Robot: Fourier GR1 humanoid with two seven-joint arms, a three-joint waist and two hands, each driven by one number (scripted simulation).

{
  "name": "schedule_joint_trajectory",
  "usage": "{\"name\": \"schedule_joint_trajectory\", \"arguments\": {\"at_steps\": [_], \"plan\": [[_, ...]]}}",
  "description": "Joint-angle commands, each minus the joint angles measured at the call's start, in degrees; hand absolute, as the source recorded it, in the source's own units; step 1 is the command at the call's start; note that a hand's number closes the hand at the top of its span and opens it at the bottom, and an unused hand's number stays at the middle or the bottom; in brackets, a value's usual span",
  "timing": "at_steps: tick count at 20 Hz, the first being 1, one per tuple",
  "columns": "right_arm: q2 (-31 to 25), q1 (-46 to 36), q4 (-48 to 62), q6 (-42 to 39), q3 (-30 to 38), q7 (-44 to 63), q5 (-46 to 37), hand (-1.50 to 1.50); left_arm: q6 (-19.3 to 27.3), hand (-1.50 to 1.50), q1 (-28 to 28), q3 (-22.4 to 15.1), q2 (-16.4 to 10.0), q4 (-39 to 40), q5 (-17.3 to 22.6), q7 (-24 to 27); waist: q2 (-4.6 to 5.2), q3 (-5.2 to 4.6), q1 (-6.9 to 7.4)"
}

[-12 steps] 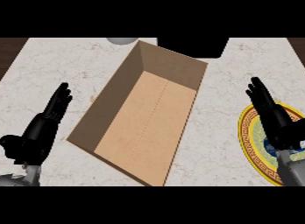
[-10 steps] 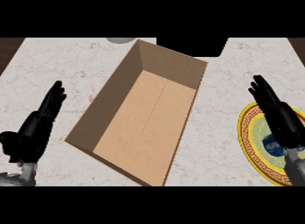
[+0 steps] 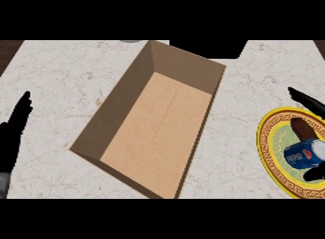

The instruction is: Pick the sweet potato from the plate and place it in the cardboard box

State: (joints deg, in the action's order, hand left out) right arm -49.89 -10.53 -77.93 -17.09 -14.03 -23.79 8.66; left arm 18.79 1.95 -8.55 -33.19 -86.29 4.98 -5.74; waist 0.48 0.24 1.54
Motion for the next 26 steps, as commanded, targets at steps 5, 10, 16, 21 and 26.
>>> {"name": "schedule_joint_trajectory", "arguments": {"at_steps": [5,10,16,21,26], "plan": [[-5.4,0.6,19.2,-16.4,2.7,-31.9,-1.4,-1.50,1.3,0.00,0.8,0.1,0.2,3.9,-2.3,-0.5,0.82,0.35,0.73],[-11.6,-4.6,22.8,-7.1,0.9,-39.9,-13.4,-1.50,0.6,0.00,2.8,0.1,0.2,5.7,-3.0,-0.2,0.60,0.21,1.27],[-14.8,-10.0,26.2,0.3,-8.2,-41.1,-28.9,-1.50,-1.0,0.00,4.7,1.3,0.5,8.6,-2.1,1.6,0.76,-0.03,2.24],[-11.0,-18.4,31.5,3.5,-14.9,-36.6,-40.1,-1.50,-2.8,0.00,5.6,1.7,-0.6,8.6,-2.5,1.1,0.51,-0.09,2.50],[-5.0,-25.9,36.8,0.8,-19.6,-33.8,-47.7,-1.50,-1.4,0.00,3.4,2.6,1.3,10.2,-3.4,3.5,0.15,-0.19,1.41]]}}
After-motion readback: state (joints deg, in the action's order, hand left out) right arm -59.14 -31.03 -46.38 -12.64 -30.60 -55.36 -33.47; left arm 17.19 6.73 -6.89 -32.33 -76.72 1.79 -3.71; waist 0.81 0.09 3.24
